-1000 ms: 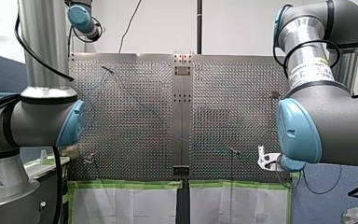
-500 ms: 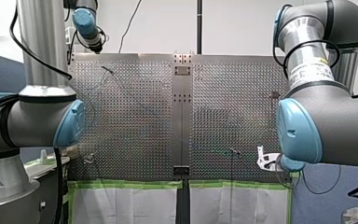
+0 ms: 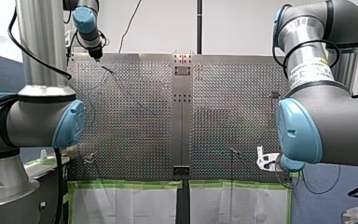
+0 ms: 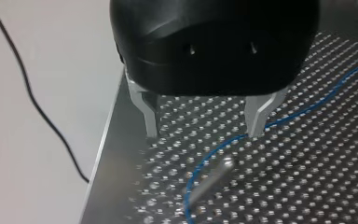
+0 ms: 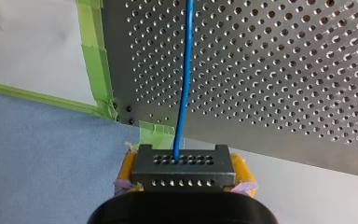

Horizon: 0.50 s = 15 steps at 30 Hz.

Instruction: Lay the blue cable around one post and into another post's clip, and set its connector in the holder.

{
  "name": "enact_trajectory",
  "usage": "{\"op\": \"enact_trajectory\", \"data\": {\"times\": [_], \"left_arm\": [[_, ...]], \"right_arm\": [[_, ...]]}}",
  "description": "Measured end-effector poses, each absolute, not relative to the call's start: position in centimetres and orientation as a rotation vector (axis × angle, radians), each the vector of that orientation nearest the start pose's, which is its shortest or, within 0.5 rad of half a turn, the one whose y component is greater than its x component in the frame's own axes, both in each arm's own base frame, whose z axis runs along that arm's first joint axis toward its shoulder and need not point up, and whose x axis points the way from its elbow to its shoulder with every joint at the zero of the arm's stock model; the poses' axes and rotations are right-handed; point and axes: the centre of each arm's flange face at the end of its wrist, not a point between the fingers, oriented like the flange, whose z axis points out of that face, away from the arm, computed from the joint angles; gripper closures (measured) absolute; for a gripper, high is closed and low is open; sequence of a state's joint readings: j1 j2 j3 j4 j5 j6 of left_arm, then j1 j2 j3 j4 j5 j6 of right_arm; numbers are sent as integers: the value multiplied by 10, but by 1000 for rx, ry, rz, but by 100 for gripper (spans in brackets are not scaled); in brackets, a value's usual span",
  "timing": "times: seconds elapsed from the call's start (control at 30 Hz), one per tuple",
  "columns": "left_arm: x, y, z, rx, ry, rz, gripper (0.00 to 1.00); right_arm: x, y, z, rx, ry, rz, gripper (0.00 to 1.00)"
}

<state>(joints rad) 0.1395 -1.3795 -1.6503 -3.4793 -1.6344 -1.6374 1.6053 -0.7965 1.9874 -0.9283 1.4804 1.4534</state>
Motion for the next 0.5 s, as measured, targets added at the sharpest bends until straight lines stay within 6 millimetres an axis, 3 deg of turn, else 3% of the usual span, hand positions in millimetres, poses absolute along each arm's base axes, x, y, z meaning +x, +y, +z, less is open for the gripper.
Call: {"op": "enact_trajectory", "data": {"times": [0.5], "left_arm": [[379, -75, 494, -245, 1928, 111, 10]], "right_arm": [[161, -506, -20, 1557, -1242, 1094, 100]]}}
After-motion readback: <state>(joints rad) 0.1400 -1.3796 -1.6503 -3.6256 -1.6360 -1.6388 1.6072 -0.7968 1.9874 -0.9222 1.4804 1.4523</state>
